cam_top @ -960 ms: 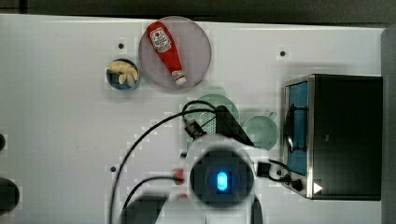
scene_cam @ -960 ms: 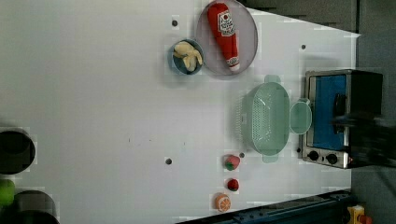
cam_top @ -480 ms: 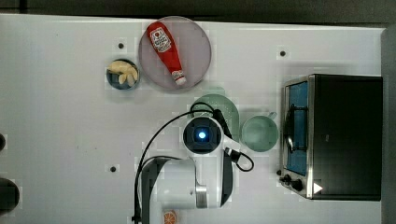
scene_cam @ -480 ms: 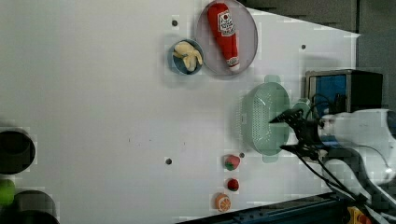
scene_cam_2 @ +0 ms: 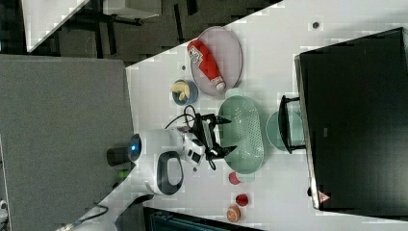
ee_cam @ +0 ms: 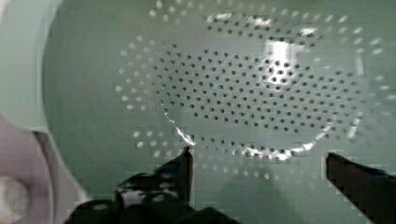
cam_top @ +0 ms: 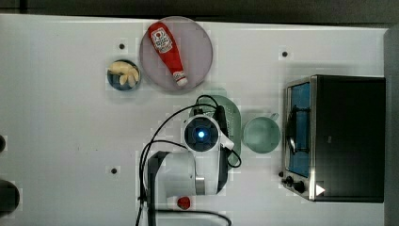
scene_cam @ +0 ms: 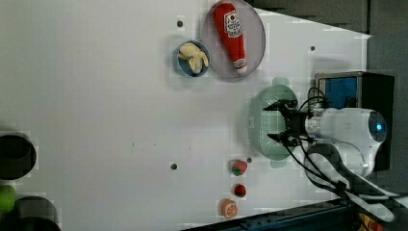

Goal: Drag strainer right to left.

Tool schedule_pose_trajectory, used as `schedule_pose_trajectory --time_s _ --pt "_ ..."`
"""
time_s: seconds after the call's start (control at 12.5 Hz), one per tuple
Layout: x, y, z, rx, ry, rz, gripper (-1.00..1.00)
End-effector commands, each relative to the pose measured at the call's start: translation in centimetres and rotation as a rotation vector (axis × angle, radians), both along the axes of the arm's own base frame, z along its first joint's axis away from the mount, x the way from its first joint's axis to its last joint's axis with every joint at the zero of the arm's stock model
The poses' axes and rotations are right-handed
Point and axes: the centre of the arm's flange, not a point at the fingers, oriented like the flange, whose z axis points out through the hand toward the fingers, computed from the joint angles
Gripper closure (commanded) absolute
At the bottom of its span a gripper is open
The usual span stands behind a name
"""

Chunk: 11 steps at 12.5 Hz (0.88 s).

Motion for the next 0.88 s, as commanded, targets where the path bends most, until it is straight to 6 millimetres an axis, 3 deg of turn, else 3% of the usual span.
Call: schedule_pose_trajectory --time_s 0.08,0.24,0.48,0.88 --pt "-0.4 1.3 -1.8 0.007 -0.022 -0.043 -1.0" --pt "-0.7 1.3 -3.3 0.008 -0.014 -0.045 -1.0" --pt "-0.7 2.6 -4.1 0.013 -0.023 -0.098 -1.0" --pt "-1.0 7.1 -4.0 0.023 -0.017 -0.045 -1.0"
